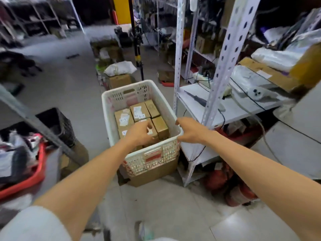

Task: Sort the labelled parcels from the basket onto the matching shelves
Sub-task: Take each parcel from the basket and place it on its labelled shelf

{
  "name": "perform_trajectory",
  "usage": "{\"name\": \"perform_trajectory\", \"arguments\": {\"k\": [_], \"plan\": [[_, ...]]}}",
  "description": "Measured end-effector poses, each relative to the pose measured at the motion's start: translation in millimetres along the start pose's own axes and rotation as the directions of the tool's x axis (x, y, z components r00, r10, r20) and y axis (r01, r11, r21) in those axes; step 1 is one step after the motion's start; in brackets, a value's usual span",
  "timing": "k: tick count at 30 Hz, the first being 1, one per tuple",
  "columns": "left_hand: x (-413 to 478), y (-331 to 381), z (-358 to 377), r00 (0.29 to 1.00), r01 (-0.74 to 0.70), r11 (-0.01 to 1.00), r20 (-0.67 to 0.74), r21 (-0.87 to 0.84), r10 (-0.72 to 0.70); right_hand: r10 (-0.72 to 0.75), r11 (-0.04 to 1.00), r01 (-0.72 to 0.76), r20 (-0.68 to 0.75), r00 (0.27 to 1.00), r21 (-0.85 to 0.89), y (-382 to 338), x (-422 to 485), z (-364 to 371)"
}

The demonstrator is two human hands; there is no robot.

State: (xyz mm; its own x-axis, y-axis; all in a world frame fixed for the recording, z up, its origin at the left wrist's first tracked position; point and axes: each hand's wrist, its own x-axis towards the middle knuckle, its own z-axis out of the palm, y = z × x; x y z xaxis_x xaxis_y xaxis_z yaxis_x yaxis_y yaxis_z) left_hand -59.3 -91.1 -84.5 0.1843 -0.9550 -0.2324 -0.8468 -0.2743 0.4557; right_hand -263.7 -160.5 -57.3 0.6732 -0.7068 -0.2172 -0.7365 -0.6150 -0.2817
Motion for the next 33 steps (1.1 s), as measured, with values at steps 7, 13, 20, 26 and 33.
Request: {"name": "perform_trajectory", "arguments": {"k": [7, 13, 20, 26, 33], "plan": [[27.5, -84.7, -25.6, 0.999, 0.034, 0.997, 0.044, -0.067, -0.031, 0.034, 0.999, -0.034, 0.027, 0.999, 0.015, -48.3, 80.8, 21.3], [53.9, -128.2, -36.1, 0.996, 0.066, 0.997, 0.062, -0.033, -0.063, 0.030, 0.999, -0.028, 0.095, 0.995, -0.023, -65.1, 124.7, 48.5], [101.5, -141.3, -33.1, 0.989, 0.099, 0.995, 0.113, -0.027, -0.095, 0.063, 0.998, -0.058, 0.166, 0.984, -0.031, -39.2, 186.3, 50.9], [165.9, -149.4, -29.5, 0.973, 0.193, 0.980, 0.141, -0.051, -0.184, 0.092, 0.996, -0.090, 0.273, 0.958, -0.020, -0.8, 253.6, 62.2], [248.7, -158.9, 7.8, 0.928, 0.275, 0.962, 0.263, 0.000, -0.265, 0.072, 0.994, -0.026, 0.454, 0.888, -0.109, 59.3, 336.0, 101.3]]}}
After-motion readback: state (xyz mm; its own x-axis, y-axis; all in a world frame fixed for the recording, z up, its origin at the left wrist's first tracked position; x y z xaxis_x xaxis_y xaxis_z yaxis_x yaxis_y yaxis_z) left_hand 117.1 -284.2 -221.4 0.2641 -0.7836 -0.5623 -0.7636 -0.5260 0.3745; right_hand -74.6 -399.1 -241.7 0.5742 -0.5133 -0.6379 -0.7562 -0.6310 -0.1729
